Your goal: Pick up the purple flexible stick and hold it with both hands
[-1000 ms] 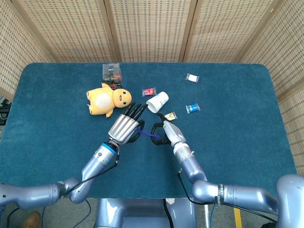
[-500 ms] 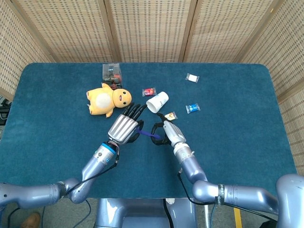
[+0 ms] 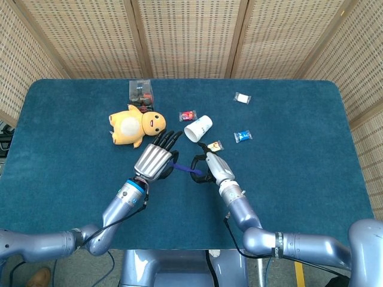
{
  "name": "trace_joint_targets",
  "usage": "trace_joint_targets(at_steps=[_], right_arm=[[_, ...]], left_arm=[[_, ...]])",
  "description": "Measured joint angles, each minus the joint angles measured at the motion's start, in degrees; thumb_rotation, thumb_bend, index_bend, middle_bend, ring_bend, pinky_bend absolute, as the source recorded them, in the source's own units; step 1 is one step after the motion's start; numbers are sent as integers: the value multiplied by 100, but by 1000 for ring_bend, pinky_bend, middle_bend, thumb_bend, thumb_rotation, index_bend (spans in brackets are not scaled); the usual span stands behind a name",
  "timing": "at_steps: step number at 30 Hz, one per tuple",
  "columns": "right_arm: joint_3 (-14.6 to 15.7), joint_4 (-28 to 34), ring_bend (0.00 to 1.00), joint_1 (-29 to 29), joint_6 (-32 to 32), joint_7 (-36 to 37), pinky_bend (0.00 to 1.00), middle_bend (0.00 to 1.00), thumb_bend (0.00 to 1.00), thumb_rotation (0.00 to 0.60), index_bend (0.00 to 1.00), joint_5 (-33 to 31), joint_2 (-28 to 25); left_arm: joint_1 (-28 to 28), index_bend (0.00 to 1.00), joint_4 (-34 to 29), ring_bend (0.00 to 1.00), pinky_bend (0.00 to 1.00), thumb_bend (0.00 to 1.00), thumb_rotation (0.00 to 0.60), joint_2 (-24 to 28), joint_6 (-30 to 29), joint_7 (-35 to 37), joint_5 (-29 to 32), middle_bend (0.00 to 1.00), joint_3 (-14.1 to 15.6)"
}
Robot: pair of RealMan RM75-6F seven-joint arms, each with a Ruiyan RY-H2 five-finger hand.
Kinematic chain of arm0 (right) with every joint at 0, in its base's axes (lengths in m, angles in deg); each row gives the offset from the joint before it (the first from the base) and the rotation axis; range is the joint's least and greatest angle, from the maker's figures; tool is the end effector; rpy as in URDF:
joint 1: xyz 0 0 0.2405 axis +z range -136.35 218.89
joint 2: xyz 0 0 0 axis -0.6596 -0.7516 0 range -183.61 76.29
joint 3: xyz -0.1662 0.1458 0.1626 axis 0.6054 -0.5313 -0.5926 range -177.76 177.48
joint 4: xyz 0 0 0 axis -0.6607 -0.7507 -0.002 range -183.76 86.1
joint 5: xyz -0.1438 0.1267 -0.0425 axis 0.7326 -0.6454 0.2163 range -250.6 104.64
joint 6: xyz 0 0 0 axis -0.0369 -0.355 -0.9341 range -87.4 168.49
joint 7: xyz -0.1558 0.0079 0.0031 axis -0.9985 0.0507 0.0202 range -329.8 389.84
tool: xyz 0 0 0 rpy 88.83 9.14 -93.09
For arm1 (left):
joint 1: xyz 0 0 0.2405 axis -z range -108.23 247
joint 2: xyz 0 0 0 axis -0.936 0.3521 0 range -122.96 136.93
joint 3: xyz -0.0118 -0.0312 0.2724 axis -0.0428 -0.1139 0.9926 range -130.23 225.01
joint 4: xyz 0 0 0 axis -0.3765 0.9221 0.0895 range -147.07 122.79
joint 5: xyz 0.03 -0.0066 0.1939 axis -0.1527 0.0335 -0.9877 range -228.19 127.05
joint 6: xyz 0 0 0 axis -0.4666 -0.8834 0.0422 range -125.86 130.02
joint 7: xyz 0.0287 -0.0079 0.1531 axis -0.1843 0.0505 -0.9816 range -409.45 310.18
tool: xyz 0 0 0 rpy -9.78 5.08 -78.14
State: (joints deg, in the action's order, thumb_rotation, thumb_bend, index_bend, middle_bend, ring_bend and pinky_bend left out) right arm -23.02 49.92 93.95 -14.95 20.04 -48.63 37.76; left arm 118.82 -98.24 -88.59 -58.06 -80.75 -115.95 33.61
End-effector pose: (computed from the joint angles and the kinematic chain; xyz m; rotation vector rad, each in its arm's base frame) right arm -0.0750 -0.3709 -0.0231 1.4247 -1.8506 1.1218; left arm -0.0719 0.3664 -0.0248 -1.9204 -0.6946 -1.0810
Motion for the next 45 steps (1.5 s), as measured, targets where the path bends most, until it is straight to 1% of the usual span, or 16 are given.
trace_joint_targets(at_steps=[15,20,29,37,45], right_arm=[[31,0,0,-9,44,59,0,75,592,600,674,26,-34],[37,18,0,-12,61,79,0,75,591,600,675,29,-49],[44,67,0,-18,89,114,0,75,591,600,675,42,-89],[72,97,0,-29,111,152,0,77,591,600,676,60,-123],[82,110,0,-41,111,185,0,77,592,600,681,60,-159]], left_arm=[[74,539,49,0,0,366,600,-74,21,44,82,0,3],[108,541,53,0,0,416,600,-93,47,7,133,0,3],[162,560,80,0,0,444,600,-127,89,11,220,0,-18],[196,638,112,0,0,452,600,-178,87,13,258,0,-13],[202,702,125,0,0,488,600,-169,88,-1,331,0,-1]])
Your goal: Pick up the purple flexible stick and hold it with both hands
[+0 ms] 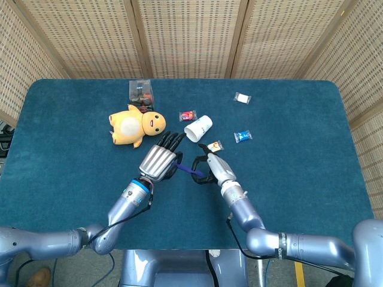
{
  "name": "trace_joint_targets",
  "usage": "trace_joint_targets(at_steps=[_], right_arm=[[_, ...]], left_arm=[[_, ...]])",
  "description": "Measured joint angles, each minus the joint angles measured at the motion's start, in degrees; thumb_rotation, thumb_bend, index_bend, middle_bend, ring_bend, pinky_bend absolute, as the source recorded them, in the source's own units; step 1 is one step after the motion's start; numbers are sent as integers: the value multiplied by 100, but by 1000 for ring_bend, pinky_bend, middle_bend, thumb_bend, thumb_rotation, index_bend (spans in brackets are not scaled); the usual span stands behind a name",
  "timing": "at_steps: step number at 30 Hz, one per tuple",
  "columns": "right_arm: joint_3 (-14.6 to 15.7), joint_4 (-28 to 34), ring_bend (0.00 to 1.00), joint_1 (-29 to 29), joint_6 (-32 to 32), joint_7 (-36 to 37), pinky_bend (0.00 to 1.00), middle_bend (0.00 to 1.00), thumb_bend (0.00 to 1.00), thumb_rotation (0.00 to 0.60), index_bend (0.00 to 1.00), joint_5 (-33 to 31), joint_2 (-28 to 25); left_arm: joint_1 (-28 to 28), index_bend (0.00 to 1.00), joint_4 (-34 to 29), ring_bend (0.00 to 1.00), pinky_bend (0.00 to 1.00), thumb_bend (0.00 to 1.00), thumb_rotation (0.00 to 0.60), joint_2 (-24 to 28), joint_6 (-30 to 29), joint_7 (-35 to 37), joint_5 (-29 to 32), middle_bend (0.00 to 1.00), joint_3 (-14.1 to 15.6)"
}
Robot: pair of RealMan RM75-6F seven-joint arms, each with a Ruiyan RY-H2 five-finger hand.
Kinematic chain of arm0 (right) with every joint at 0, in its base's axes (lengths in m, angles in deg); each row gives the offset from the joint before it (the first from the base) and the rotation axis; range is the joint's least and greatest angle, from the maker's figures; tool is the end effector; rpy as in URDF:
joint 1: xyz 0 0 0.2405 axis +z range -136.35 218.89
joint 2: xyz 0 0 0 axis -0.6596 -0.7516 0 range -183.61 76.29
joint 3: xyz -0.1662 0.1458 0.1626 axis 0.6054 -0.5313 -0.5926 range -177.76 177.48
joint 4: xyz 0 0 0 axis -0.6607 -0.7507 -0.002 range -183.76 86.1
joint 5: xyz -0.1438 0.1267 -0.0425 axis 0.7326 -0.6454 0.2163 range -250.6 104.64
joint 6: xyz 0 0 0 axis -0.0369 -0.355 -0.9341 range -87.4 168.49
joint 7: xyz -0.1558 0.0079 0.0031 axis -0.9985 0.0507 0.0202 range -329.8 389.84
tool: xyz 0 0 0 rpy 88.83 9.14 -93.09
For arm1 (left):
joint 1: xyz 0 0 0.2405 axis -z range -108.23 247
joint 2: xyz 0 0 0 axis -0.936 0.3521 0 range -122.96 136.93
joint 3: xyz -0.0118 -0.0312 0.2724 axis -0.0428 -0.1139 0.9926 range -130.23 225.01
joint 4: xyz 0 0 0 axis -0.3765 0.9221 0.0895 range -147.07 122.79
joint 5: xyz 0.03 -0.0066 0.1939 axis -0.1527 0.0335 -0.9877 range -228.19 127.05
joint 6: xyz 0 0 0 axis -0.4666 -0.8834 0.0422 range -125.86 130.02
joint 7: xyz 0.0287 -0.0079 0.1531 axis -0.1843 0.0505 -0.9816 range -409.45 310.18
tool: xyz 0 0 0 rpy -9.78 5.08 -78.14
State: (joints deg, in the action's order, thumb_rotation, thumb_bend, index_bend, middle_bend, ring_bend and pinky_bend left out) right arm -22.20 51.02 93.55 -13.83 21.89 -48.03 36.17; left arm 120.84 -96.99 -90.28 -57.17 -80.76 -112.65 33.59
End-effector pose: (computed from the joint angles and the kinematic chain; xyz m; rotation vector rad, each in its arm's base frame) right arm -0.0784 -0.3683 -0.0189 1.4315 -1.8717 1.1214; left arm -0.0650 0.3693 -0.0367 -1.9322 -0.7405 -1.0674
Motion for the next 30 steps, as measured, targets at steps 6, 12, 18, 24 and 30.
trace_joint_targets(at_steps=[6,12,18,24,30], right_arm=[[-3,8,0,2,-10,12,0,78,593,600,686,-5,-15],[-5,6,0,-13,-14,36,0,79,596,600,690,-13,-52],[-7,-6,0,-45,-6,77,0,80,598,600,694,-10,-94],[-9,11,0,-111,-9,138,0,82,600,600,700,17,-182],[-5,85,0,-196,-33,188,0,84,603,600,704,63,-316]], left_arm=[[5,720,-13,0,0,494,600,40,-21,-16,16,0,-6],[-8,722,-38,0,0,495,600,127,-43,-43,52,0,-12],[-43,726,-38,0,0,495,600,216,-73,-48,93,0,-8],[-116,726,-13,0,0,496,600,389,-125,-26,136,0,-12],[-221,726,2,0,0,495,600,658,-166,60,168,0,-20]])
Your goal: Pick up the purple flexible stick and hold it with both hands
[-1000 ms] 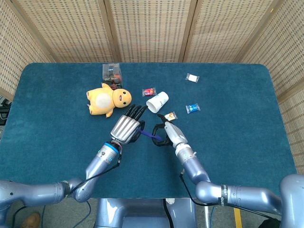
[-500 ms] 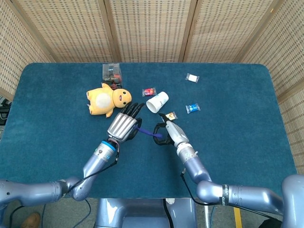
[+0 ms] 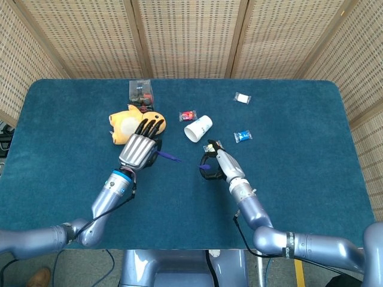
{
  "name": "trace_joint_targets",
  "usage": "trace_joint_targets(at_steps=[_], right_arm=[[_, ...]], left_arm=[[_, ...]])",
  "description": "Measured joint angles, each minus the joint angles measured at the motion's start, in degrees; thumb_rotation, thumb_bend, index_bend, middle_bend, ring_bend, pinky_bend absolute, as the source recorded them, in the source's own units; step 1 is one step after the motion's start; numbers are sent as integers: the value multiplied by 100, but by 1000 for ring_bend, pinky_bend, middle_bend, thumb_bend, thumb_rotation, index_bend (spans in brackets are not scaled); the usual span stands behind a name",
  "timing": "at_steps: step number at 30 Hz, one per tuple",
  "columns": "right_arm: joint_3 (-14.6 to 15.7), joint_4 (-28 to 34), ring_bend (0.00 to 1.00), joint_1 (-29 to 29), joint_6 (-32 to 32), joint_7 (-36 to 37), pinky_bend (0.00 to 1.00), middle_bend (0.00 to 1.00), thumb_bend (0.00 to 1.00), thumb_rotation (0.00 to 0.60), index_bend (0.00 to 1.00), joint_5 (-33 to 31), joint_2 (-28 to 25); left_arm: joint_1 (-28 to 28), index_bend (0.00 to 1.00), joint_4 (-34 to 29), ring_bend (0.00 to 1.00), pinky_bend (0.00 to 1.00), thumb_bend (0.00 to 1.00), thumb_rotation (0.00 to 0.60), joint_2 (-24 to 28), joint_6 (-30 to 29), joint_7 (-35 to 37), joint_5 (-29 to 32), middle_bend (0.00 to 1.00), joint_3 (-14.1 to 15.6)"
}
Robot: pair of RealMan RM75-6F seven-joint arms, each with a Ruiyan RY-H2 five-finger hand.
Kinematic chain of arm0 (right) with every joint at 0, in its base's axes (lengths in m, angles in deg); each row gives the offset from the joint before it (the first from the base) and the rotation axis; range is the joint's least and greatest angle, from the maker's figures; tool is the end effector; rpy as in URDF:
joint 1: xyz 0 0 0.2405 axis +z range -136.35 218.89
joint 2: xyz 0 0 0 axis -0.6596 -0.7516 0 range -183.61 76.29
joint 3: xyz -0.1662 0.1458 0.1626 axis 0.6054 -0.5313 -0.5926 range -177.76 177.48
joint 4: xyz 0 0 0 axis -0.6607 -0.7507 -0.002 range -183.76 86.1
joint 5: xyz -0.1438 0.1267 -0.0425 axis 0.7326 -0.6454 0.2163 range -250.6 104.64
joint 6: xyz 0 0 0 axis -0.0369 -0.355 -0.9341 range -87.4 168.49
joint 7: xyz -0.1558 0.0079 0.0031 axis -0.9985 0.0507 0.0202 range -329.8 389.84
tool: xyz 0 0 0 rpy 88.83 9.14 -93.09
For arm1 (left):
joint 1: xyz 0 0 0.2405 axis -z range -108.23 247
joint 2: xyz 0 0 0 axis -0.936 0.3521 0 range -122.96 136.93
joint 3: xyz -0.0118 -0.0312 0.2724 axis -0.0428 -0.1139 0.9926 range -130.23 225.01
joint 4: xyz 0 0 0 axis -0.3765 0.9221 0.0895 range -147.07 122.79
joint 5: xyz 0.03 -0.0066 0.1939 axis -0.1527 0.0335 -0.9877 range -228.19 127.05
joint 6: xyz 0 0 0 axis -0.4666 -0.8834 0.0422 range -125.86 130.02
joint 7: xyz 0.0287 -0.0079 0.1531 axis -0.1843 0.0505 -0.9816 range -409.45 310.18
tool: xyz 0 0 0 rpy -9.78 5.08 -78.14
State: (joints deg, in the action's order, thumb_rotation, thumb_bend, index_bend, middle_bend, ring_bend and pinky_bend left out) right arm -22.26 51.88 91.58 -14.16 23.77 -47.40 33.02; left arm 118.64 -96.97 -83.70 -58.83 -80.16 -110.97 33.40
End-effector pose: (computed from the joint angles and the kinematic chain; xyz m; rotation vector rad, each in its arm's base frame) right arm -0.0956 -0.3736 0.0004 1.3687 -1.8587 1.1356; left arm -0.1014 0.3921 0.0077 -1.8179 -0.7075 -0.9949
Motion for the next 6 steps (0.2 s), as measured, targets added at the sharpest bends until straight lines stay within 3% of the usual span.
trace_joint_targets(at_steps=[6], right_arm=[[10,122,0,-96,-80,49,0,84,604,600,705,44,-124]], left_arm=[[-121,726,6,0,0,495,600,366,-35,84,17,0,-3]])
